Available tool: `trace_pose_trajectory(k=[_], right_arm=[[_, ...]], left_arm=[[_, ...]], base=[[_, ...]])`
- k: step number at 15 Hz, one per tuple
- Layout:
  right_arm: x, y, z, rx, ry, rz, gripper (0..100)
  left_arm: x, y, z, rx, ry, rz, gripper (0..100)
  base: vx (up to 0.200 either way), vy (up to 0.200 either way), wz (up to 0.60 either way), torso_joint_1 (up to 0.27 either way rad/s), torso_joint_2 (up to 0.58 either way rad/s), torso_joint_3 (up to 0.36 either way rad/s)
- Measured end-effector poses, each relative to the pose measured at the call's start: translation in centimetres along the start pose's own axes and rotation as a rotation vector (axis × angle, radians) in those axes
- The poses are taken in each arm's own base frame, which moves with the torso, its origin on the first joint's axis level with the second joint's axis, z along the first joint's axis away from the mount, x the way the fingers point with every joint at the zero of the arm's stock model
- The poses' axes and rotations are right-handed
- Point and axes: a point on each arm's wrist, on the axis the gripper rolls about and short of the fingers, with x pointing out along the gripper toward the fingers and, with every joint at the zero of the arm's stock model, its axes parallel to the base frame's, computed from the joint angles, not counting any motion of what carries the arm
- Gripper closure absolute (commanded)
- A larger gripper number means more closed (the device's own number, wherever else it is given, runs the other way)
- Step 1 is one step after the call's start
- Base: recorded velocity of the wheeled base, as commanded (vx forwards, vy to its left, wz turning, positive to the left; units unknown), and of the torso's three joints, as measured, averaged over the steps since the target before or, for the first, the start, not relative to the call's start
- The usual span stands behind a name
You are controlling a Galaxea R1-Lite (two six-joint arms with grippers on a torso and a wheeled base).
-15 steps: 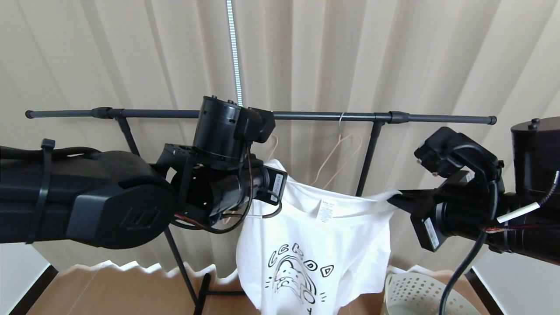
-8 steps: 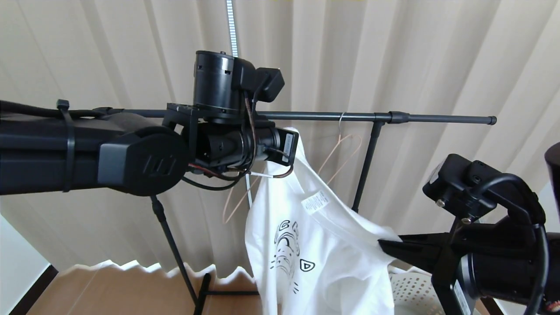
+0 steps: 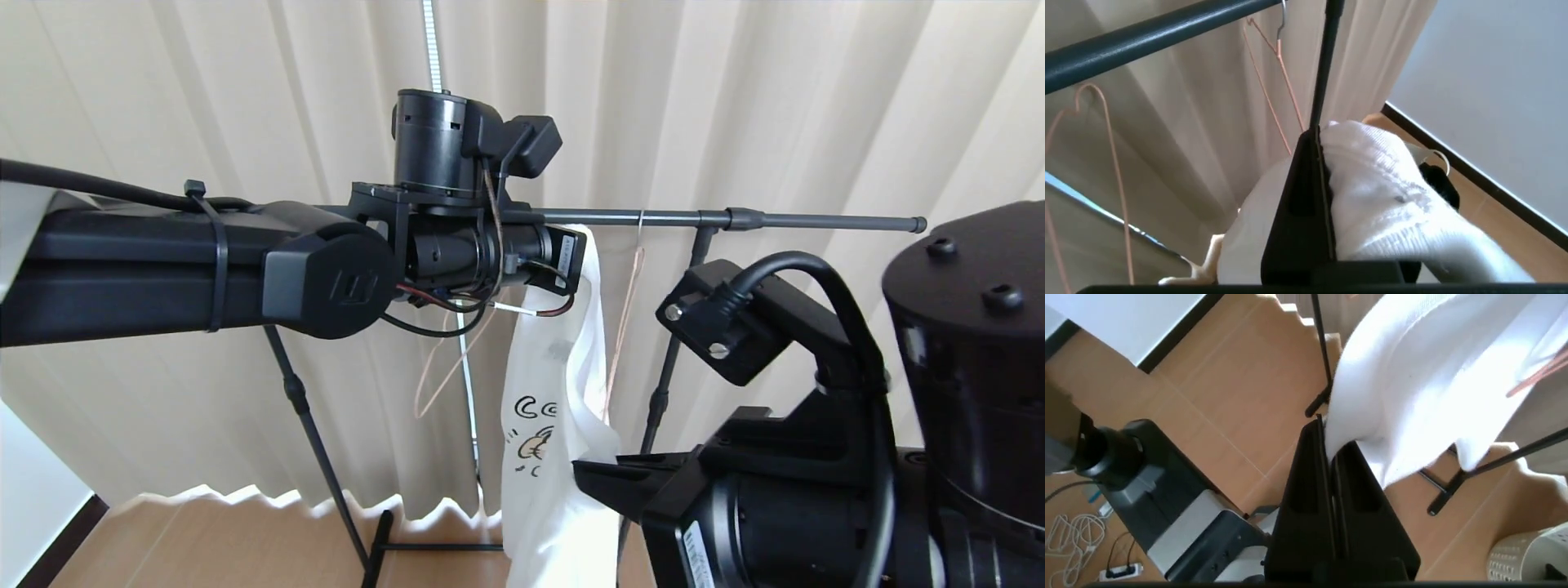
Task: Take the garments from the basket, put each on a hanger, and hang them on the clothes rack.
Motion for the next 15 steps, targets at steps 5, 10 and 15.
trace_pose_trajectory(k=[5, 10, 15], right_arm=[[0.4, -0.6, -0.5, -0.045, 0.035, -0.065, 100], [-0.7, -5.7, 0.5, -0.106, 0.032, -0.234, 100], [1.7, -9.0, 3.9, -0.034, -0.140, -0.338, 100]], left_arm=[[-0.2, 0.8, -0.4, -0.010, 0.040, 0.041, 100], [-2.8, 1.4, -1.0, 0.029, 0.202, 0.193, 100], [-6.0, -0.2, -3.8, 0.098, 0.365, 0.276, 100]], base=[[0.000, 0.000, 0.00, 0.000, 0.00, 0.000], [0.000, 0.000, 0.00, 0.000, 0.00, 0.000], [0.000, 0.000, 0.00, 0.000, 0.00, 0.000]])
